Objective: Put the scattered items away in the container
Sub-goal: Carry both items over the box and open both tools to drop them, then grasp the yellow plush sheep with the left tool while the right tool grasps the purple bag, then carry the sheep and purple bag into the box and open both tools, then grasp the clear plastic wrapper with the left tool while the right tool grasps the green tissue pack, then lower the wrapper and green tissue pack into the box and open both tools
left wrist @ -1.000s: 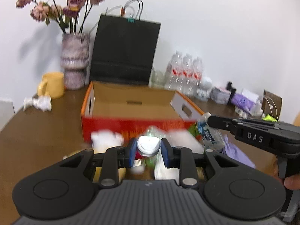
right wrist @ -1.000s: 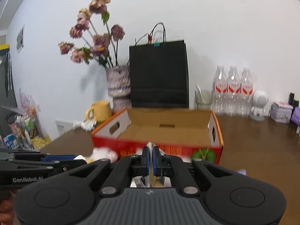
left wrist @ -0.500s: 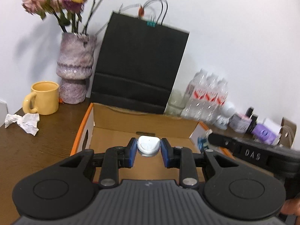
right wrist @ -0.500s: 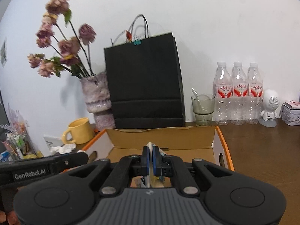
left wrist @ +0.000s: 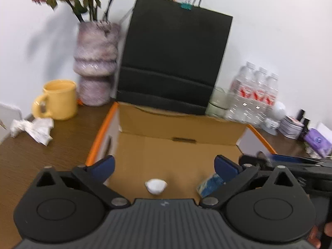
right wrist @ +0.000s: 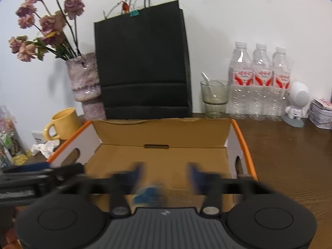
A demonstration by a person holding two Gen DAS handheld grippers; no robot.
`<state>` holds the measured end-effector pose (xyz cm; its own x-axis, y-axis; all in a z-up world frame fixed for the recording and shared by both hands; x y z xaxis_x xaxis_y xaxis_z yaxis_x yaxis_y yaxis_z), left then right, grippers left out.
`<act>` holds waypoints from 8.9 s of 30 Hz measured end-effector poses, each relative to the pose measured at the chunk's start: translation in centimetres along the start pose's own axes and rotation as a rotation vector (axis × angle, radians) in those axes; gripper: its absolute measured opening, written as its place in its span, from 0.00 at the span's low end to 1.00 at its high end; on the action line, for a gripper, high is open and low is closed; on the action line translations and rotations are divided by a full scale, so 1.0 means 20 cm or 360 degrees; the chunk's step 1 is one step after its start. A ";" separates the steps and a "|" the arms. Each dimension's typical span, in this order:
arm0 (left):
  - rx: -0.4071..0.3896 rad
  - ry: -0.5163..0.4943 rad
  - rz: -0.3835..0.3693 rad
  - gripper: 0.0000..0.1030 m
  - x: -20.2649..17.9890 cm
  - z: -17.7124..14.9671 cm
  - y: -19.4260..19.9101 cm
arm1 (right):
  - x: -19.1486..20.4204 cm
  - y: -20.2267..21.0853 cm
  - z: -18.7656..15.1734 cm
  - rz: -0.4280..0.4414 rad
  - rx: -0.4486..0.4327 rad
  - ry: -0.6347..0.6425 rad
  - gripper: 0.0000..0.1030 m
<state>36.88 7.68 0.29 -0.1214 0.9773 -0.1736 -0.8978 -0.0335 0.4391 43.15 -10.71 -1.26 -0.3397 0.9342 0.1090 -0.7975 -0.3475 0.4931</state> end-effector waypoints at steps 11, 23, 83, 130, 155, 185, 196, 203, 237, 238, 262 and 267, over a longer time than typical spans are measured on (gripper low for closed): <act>0.0045 0.0024 0.0049 1.00 0.03 0.01 -0.01 | -0.04 0.02 0.01 -0.0018 0.0058 -0.0023 1.00; -0.0058 0.0025 -0.0025 1.00 0.01 0.07 0.18 | -0.06 0.23 0.07 0.0008 -0.0074 -0.0024 1.00; 0.0063 -0.0119 0.0208 0.90 0.16 -0.51 0.50 | -0.49 0.73 -0.73 -0.0332 0.0047 -0.0081 0.22; -0.0362 -0.0095 -0.0044 0.88 -0.16 0.13 0.32 | -0.01 0.34 0.07 0.0043 -0.0307 -0.0034 0.11; -0.0029 -0.0097 0.0084 1.00 -0.06 0.01 -0.06 | -0.07 0.07 0.00 -0.0036 0.0009 0.0019 0.93; -0.0166 -0.0031 -0.0066 1.00 -0.13 0.04 0.35 | -0.03 0.46 -0.01 -0.0014 -0.0150 0.0108 0.95; -0.0178 -0.0110 -0.0110 1.00 -0.16 -0.19 0.66 | -0.09 0.76 -0.32 -0.0066 -0.0135 0.0098 1.00; -0.0070 -0.0123 -0.0117 1.00 -0.16 -0.36 0.72 | -0.12 0.81 -0.54 -0.0067 -0.0033 0.0037 1.00; 0.0252 -0.0527 -0.0317 0.17 -0.42 -0.83 0.65 | -0.16 0.72 -0.77 -0.0034 0.0144 0.0022 0.44; 0.0249 -0.0526 -0.0316 0.17 -0.42 -0.82 0.65 | -0.16 0.73 -0.77 -0.0022 0.0135 0.0012 0.44; 0.0027 -0.0339 -0.0361 0.17 -0.33 -0.55 0.77 | -0.08 0.89 -0.65 0.0041 -0.0090 -0.0060 0.43; -0.0086 -0.0253 -0.0365 0.17 -0.28 -0.33 0.74 | -0.02 0.86 -0.44 0.0077 -0.0190 -0.0040 0.44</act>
<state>21.51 0.35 1.90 0.1513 0.9811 -0.1208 -0.9160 0.1851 0.3560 25.17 -17.83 -0.41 -0.3676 0.9174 0.1524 -0.8349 -0.3978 0.3805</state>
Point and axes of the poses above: each gripper's, at about its wrist camera, not at the fingertips, and y roughly against the way its jaws point, x to its left, z to its top, the point moved 6 cm from there along -y, roughly the way its jaws point, and after that the axes turned 3 degrees about -x, right-handed, at the moved point
